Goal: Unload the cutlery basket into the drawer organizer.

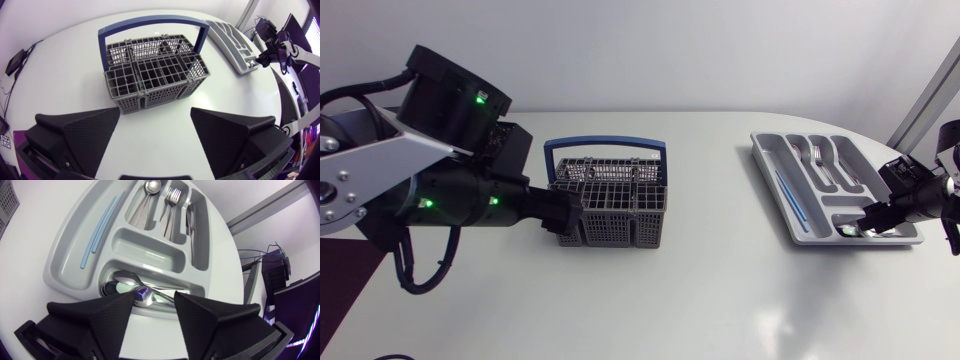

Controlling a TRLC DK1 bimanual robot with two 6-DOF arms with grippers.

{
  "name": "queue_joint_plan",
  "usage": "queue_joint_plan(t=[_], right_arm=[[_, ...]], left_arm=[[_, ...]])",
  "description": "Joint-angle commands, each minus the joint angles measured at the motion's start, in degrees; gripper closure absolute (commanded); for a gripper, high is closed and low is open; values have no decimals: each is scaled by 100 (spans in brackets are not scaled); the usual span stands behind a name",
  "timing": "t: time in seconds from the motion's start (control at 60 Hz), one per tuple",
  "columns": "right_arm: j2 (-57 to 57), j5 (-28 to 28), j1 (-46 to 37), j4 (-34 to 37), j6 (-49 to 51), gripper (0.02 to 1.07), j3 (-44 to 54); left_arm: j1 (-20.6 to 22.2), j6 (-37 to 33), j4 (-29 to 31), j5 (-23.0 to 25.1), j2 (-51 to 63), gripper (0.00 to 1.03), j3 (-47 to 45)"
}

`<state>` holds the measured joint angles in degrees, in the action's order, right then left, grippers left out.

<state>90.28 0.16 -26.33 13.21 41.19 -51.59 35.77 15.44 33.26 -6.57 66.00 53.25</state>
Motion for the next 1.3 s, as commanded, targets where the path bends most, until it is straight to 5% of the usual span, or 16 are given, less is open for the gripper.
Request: queue_joint_plan(t=[0.0,0.45,1.283], right_arm=[[-248,36,128,-12,29,7,185],[-2023,-342,848,155,-595,7,738],[-4748,-201,2000,445,-2045,7,1749]], left_arm=[[27,73,85,-73,-131,4,-175],[-228,-129,155,-354,-606,4,-430],[-1107,-595,287,-732,-2117,4,-1247]])
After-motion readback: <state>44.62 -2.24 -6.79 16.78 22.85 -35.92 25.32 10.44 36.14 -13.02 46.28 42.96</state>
